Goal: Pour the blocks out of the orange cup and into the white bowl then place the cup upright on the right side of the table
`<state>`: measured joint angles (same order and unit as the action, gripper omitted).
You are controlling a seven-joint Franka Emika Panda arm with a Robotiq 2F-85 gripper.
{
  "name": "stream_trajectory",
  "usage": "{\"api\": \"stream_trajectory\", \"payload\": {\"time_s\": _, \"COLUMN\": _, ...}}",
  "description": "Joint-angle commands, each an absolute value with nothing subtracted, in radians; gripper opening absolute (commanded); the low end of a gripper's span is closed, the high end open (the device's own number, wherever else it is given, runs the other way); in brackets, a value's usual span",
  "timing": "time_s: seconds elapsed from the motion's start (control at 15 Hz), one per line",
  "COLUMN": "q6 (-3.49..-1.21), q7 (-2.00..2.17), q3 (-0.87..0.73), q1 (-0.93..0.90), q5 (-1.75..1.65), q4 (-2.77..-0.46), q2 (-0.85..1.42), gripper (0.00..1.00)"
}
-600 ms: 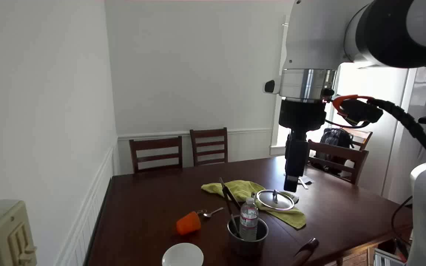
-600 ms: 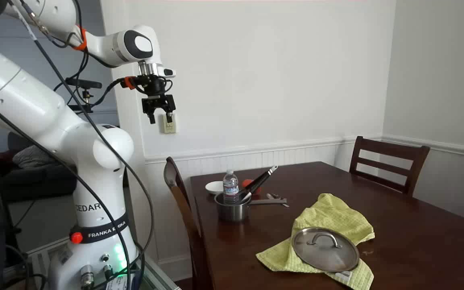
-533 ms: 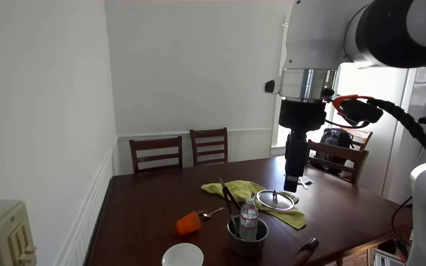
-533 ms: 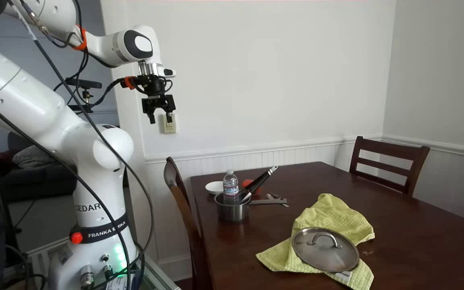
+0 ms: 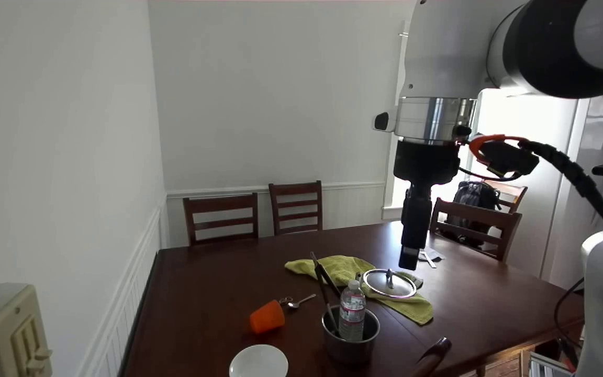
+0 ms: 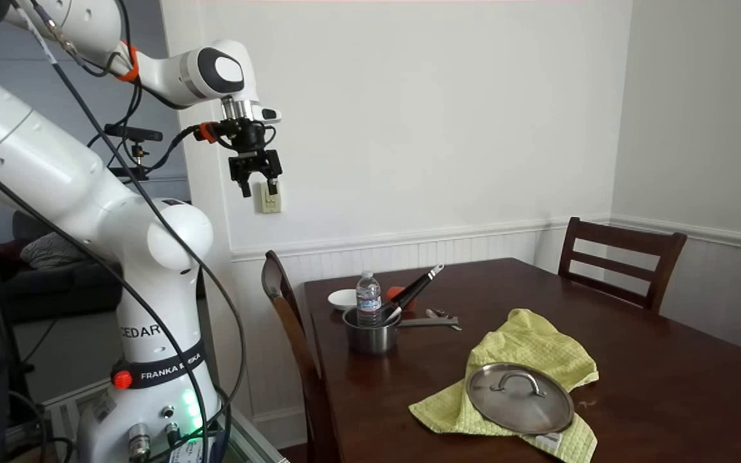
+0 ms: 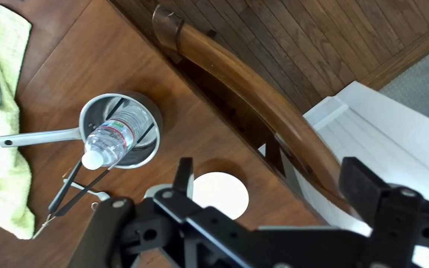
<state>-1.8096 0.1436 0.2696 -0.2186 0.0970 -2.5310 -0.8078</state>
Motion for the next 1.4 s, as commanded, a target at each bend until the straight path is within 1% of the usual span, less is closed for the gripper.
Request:
{"api": "stream_trajectory", "payload": {"time_s": 0.0, "q6": -1.872, "q7": 0.216, "q3": 0.247, "q1": -0.118, "q5": 0.016, "q4": -2.517, "q2": -0.814, "gripper": 1.0}}
{"api": "stream_trajectory", "payload": {"time_s": 0.13, "q6": -1.909, "q7": 0.207, "q3": 0.197, "q1": -0.03, "q5": -0.08, "q4": -2.497, "q2": -0.785, "gripper": 1.0}}
{"api": "stream_trajectory", "payload": {"time_s": 0.33, "q6": -1.976, "q7": 0.186, "q3": 0.124, "q1": 0.075, "q5": -0.159, "q4": -2.405, "q2": -0.655, "gripper": 1.0}}
{"api": "stream_trajectory", "payload": {"time_s": 0.47, "q6": -2.012, "q7": 0.123, "q3": 0.063, "q1": 0.076, "q5": -0.115, "q4": -2.323, "q2": -0.527, "gripper": 1.0}}
{"api": "stream_trajectory", "payload": {"time_s": 0.6, "q6": -2.025, "q7": 0.022, "q3": -0.006, "q1": 0.031, "q5": -0.028, "q4": -2.255, "q2": -0.422, "gripper": 1.0}}
{"api": "stream_trajectory", "payload": {"time_s": 0.87, "q6": -1.994, "q7": -0.096, "q3": -0.061, "q1": -0.01, "q5": 0.135, "q4": -2.074, "q2": -0.204, "gripper": 1.0}}
{"api": "stream_trajectory", "payload": {"time_s": 0.93, "q6": -2.039, "q7": -0.056, "q3": -0.035, "q1": 0.013, "q5": 0.066, "q4": -2.195, "q2": -0.315, "gripper": 1.0}}
{"api": "stream_trajectory", "payload": {"time_s": 1.13, "q6": -2.033, "q7": -0.074, "q3": -0.04, "q1": 0.006, "q5": 0.106, "q4": -2.107, "q2": -0.206, "gripper": 1.0}}
{"api": "stream_trajectory", "payload": {"time_s": 1.33, "q6": -2.024, "q7": -0.074, "q3": -0.04, "q1": 0.005, "q5": 0.109, "q4": -2.087, "q2": -0.196, "gripper": 1.0}}
